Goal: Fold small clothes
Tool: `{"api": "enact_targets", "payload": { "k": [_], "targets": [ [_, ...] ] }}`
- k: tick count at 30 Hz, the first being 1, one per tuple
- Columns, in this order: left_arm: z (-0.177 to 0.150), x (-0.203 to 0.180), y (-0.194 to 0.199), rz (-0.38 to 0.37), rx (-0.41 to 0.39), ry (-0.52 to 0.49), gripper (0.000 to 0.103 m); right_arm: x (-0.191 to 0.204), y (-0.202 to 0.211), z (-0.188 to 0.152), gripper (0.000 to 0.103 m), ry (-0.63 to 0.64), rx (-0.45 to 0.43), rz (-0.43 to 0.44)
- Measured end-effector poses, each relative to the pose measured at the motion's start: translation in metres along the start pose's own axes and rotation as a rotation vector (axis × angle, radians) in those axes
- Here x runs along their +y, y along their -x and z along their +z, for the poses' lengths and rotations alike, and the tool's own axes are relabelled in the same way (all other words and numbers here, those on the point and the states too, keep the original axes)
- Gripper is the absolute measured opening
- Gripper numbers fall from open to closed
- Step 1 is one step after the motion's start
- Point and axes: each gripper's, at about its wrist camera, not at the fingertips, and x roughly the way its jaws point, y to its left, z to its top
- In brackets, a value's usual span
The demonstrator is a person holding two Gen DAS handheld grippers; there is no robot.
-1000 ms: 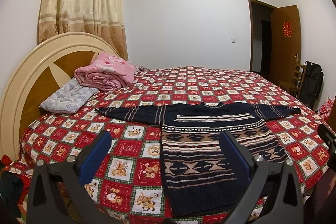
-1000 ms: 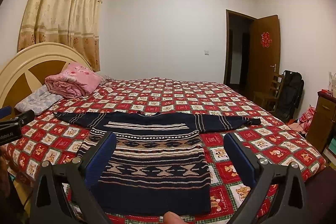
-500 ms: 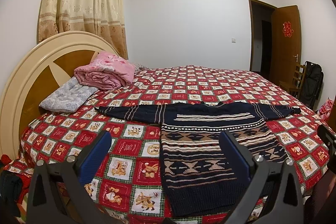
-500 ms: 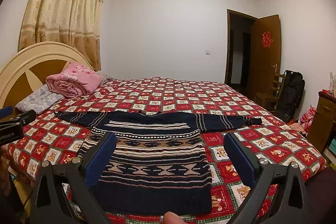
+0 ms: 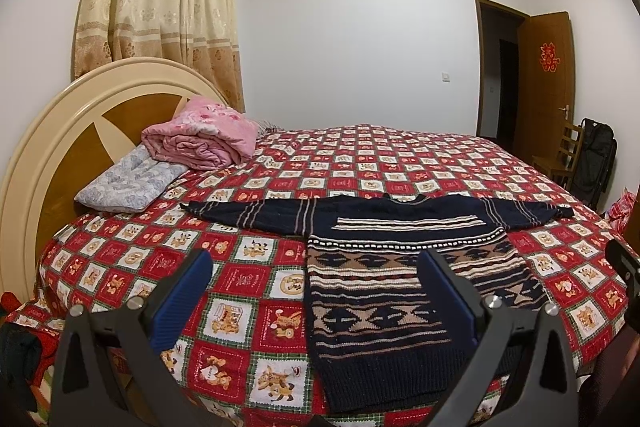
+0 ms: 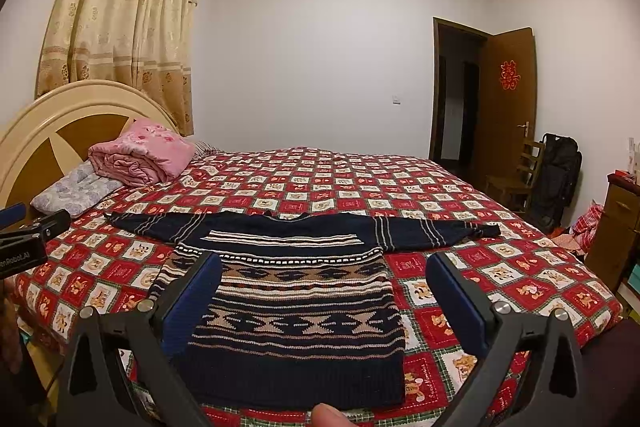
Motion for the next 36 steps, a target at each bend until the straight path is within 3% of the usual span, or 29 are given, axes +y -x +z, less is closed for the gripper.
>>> {"api": "enact_targets", "payload": {
  "k": [19, 24, 31, 36],
  "targets": [
    [-0.010, 0.003, -0.012, 0.000, 0.027, 0.011, 0.103, 0.006, -0.007, -0.008, 0.102, 0.028, 0.015, 0.028],
    [-0.014, 0.003, -0.021, -0.001, 0.050, 0.014, 0.103, 0.006, -0.020, -0.015, 0.102, 0.018, 0.064, 0.063],
    [-0.024, -0.001, -0.045, -0.007, 0.102, 0.011, 0.103, 0.004, -0.046, -0.031, 0.102, 0.043, 0.113, 0.050],
    [-0.031, -0.005, -0.074, -0.011, 0.149, 0.007, 0.103, -0.022, -0.077, -0.043, 0.102, -0.057, 0.183, 0.056]
  ]
}}
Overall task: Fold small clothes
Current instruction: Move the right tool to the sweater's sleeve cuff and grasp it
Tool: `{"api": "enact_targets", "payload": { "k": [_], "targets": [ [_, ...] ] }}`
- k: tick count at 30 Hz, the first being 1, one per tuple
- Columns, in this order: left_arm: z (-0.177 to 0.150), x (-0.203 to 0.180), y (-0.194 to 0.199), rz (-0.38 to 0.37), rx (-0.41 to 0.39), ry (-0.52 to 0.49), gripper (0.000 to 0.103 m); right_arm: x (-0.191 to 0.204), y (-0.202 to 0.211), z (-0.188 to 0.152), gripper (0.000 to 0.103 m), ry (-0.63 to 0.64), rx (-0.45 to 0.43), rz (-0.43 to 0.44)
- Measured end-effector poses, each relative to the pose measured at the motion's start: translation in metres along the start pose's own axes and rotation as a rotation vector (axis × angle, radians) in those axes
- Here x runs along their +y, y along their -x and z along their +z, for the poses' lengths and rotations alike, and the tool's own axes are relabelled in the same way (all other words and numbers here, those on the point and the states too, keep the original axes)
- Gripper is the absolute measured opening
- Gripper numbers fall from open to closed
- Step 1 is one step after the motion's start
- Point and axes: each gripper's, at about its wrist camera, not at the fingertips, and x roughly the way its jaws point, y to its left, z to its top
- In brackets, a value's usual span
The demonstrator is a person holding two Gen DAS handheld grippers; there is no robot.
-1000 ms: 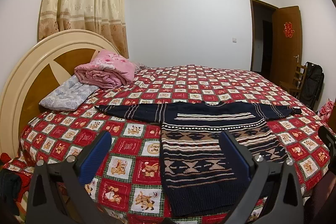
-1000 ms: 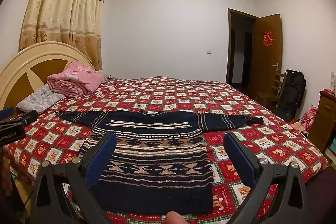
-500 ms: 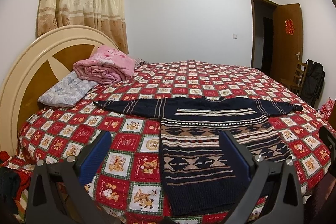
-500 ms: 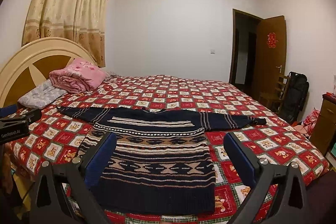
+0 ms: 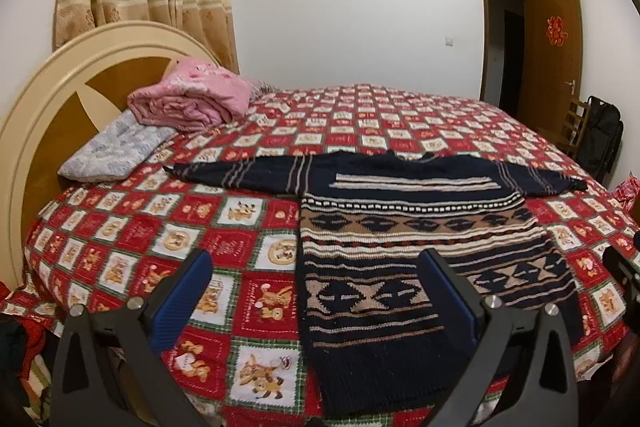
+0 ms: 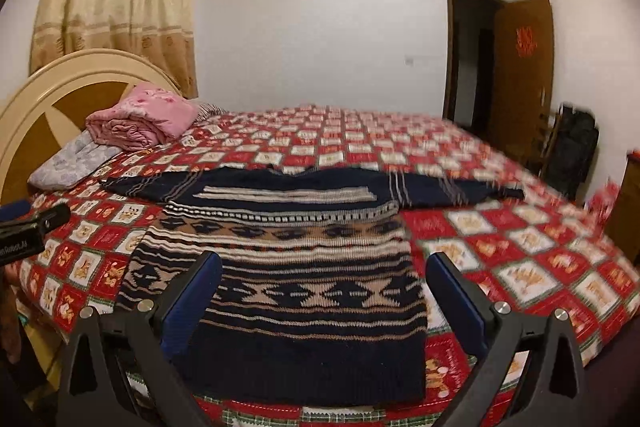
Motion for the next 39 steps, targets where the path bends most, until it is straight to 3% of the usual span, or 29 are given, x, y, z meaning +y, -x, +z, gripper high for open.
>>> {"api": "enact_targets", "payload": {
  "k": [4, 6, 10, 13, 19, 25, 28, 33, 39],
  "targets": [
    [-0.001, -0.010, -0.025, -0.002, 0.032, -0.037, 0.103, -0.020, -0.022, -0.003, 0.098, -0.064, 0.043, -0.009],
    [0.000, -0.016, -0.038, -0.005, 0.045, -0.052, 0.103, -0.031, -0.037, -0.002, 0.086, -0.088, 0.071, -0.016],
    [0.007, -0.027, -0.061, -0.012, 0.057, -0.068, 0.103, -0.057, -0.064, 0.004, 0.081, -0.131, 0.112, -0.041],
    [0.013, -0.035, -0.080, -0.011, 0.059, -0.090, 0.103, -0.083, -0.087, 0.014, 0.067, -0.151, 0.141, -0.067],
    [0.026, -0.044, -0.123, 0.018, 0.074, -0.118, 0.103, -0.155, -0.128, 0.050, 0.064, -0.225, 0.164, -0.150],
    [0.040, -0.055, -0.170, 0.054, 0.078, -0.150, 0.103, -0.238, -0.176, 0.083, 0.054, -0.347, 0.196, -0.253],
    [0.048, -0.059, -0.195, 0.073, 0.085, -0.164, 0.103, -0.275, -0.203, 0.090, 0.046, -0.408, 0.227, -0.293],
    [0.061, -0.060, -0.233, 0.097, 0.115, -0.159, 0.103, -0.333, -0.242, 0.097, 0.046, -0.487, 0.224, -0.356],
    [0.066, -0.063, -0.261, 0.130, 0.141, -0.155, 0.103, -0.408, -0.283, 0.096, 0.046, -0.674, 0.221, -0.358]
  ]
}}
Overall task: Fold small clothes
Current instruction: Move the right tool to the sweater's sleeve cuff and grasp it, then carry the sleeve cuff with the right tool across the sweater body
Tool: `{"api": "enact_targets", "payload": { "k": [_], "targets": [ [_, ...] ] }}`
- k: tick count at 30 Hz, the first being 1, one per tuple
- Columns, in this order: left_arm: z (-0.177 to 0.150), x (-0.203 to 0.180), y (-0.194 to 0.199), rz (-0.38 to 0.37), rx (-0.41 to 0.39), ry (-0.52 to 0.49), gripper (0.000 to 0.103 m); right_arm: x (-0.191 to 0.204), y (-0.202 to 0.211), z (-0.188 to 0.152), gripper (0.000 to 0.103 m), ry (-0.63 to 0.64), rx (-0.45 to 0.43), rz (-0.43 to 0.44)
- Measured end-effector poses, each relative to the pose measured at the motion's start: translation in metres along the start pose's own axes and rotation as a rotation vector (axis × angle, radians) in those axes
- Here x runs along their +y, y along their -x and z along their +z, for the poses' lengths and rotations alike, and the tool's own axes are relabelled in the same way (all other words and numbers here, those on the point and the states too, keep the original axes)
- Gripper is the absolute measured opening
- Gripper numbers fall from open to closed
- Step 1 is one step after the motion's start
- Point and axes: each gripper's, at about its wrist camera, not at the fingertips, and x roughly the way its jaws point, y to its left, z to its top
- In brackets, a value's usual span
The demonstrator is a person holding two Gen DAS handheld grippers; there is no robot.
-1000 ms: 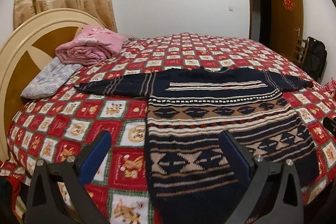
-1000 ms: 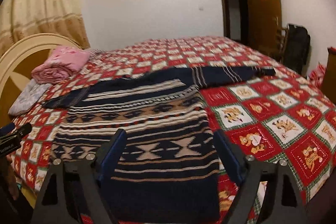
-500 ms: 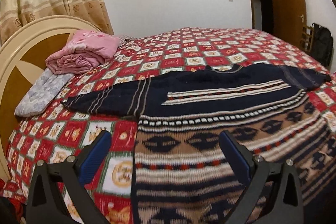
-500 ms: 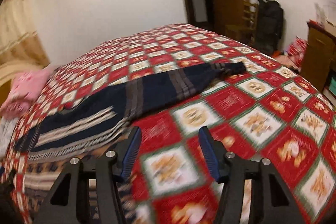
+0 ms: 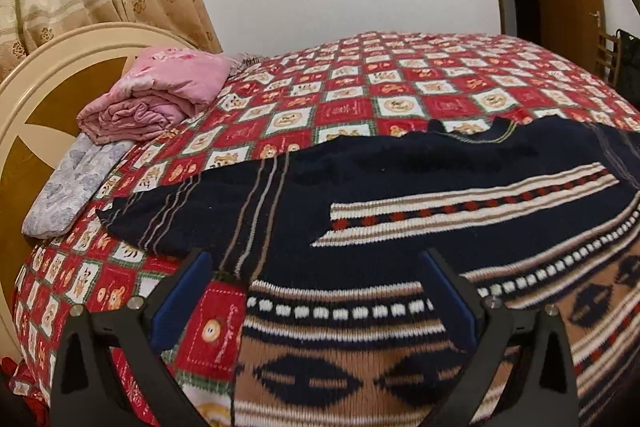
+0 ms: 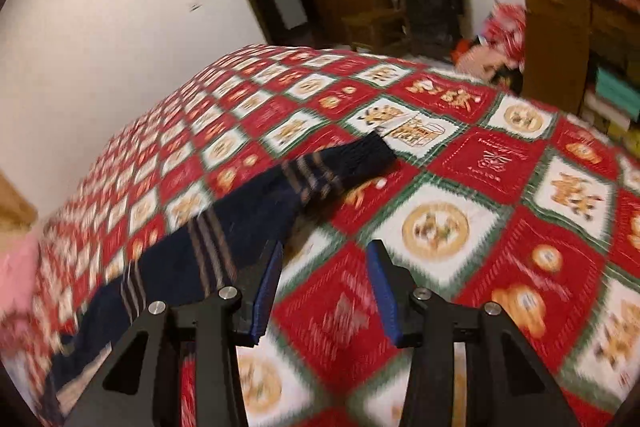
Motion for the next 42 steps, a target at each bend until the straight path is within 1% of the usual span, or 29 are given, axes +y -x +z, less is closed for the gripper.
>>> {"api": "enact_targets", "payload": {
  "k": [3, 6, 8, 10, 15, 16, 17, 18, 19, 20, 21, 23, 29, 33, 36, 40, 42],
  "targets": [
    [0.002, -0.003, -0.009, 0.005, 0.014, 0.012, 0.103, -0.010, -0.024, 0.016, 0.046, -0.041, 0.012, -0.011],
    [0.003, -0.008, -0.016, 0.011, 0.021, 0.016, 0.103, -0.019, -0.048, 0.029, 0.046, -0.072, 0.017, -0.043],
    [0.004, -0.011, -0.018, 0.017, 0.021, 0.010, 0.103, -0.025, -0.060, 0.036, 0.046, -0.099, 0.024, -0.036],
    [0.005, -0.014, -0.020, 0.019, 0.023, 0.009, 0.103, -0.031, -0.073, 0.044, 0.046, -0.112, 0.019, -0.046],
    [0.006, -0.025, -0.020, 0.021, 0.019, -0.012, 0.103, -0.036, -0.095, 0.054, 0.046, -0.136, 0.030, 0.001],
    [0.006, -0.027, -0.020, 0.021, 0.019, -0.019, 0.103, -0.035, -0.099, 0.054, 0.045, -0.124, 0.035, -0.003],
    [0.006, -0.029, -0.019, 0.020, 0.019, -0.025, 0.103, -0.032, -0.103, 0.053, 0.042, -0.099, 0.037, -0.018],
    [0.006, -0.031, -0.019, 0.018, 0.021, -0.029, 0.103, -0.028, -0.106, 0.053, 0.028, -0.064, 0.034, -0.040],
    [0.006, -0.032, -0.018, 0.016, 0.024, -0.033, 0.103, -0.024, -0.108, 0.052, 0.020, -0.037, 0.037, -0.050],
    [0.005, -0.034, -0.018, 0.012, 0.025, -0.036, 0.103, -0.023, -0.109, 0.053, 0.017, -0.026, 0.039, -0.049],
    [0.005, -0.035, -0.016, 0.007, 0.026, -0.039, 0.103, -0.020, -0.109, 0.053, 0.010, -0.005, 0.042, -0.051],
    [0.004, -0.038, -0.015, -0.004, 0.031, -0.044, 0.103, -0.012, -0.103, 0.053, 0.009, 0.040, 0.026, -0.061],
    [0.005, -0.041, -0.008, -0.056, 0.030, -0.037, 0.103, 0.033, -0.068, 0.048, 0.008, 0.197, -0.049, -0.026],
    [0.005, -0.039, -0.005, -0.091, 0.037, -0.018, 0.103, 0.078, -0.041, 0.035, 0.008, 0.307, -0.078, 0.042],
    [0.004, -0.036, -0.003, -0.105, 0.041, -0.010, 0.103, 0.115, -0.023, 0.017, 0.008, 0.411, -0.105, 0.081],
    [0.000, -0.030, 0.002, -0.131, 0.045, -0.001, 0.103, 0.178, 0.007, -0.019, 0.008, 0.595, -0.163, 0.142],
    [-0.002, -0.028, 0.003, -0.140, 0.049, 0.003, 0.103, 0.204, 0.018, -0.036, 0.008, 0.661, -0.174, 0.179]
  ]
}}
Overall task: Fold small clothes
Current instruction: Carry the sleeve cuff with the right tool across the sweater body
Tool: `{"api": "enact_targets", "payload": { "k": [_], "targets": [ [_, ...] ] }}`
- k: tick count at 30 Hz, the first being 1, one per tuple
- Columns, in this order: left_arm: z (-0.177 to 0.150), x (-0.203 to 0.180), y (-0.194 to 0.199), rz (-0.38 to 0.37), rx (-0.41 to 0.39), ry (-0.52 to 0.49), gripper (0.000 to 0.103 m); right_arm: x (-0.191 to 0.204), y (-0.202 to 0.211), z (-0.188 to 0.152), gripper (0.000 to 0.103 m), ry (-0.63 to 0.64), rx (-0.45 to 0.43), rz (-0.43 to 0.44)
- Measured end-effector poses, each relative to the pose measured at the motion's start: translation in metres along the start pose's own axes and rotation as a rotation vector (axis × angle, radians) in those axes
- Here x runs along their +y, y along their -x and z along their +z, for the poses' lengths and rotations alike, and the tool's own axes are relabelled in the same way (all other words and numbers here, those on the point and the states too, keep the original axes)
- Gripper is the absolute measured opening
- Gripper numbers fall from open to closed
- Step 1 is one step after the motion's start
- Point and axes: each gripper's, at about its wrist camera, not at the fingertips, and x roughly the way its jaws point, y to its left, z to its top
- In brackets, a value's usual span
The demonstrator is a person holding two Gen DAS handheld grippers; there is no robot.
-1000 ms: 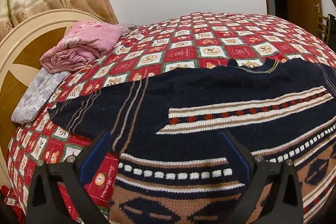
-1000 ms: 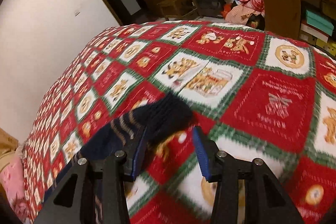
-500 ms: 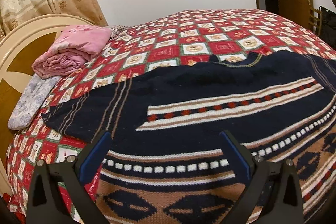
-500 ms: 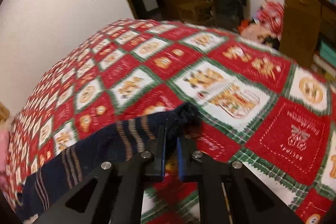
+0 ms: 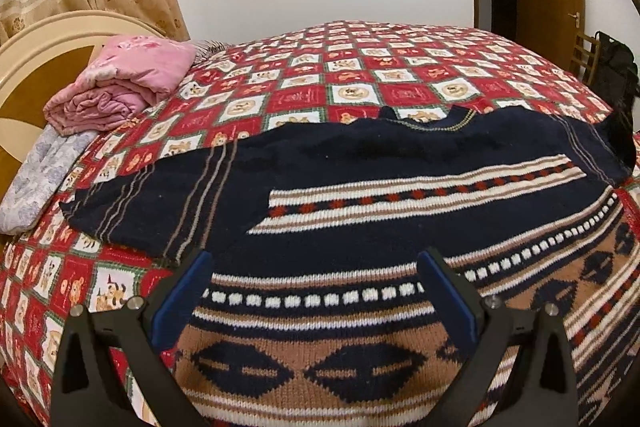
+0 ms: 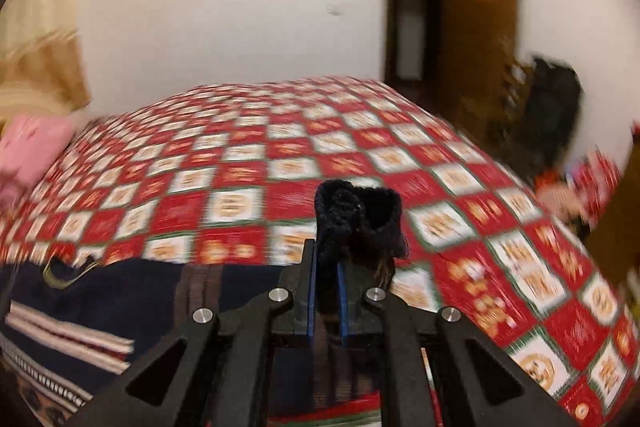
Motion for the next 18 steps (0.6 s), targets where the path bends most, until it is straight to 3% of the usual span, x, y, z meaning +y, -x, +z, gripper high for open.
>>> {"api": "enact_targets", "payload": {
  "k": [7, 11, 15, 17, 18],
  "targets": [
    [-0.009, 0.015, 0.002, -0.011, 0.010, 0.022, 0.103, 0.108, 0.020, -0.007, 0.008, 0.183, 0.001, 0.188],
    [-0.011, 0.021, 0.002, -0.010, 0.017, 0.037, 0.103, 0.166, 0.021, -0.032, 0.008, 0.271, 0.046, 0.294],
    [-0.009, 0.025, 0.003, -0.012, 0.019, 0.050, 0.103, 0.198, 0.009, -0.061, 0.008, 0.291, 0.127, 0.382],
    [-0.008, 0.022, 0.004, -0.019, 0.018, 0.050, 0.103, 0.202, -0.001, -0.075, 0.016, 0.273, 0.196, 0.428],
    [-0.007, 0.021, 0.004, -0.024, 0.021, 0.048, 0.103, 0.202, -0.002, -0.082, 0.034, 0.261, 0.209, 0.440]
  ]
}}
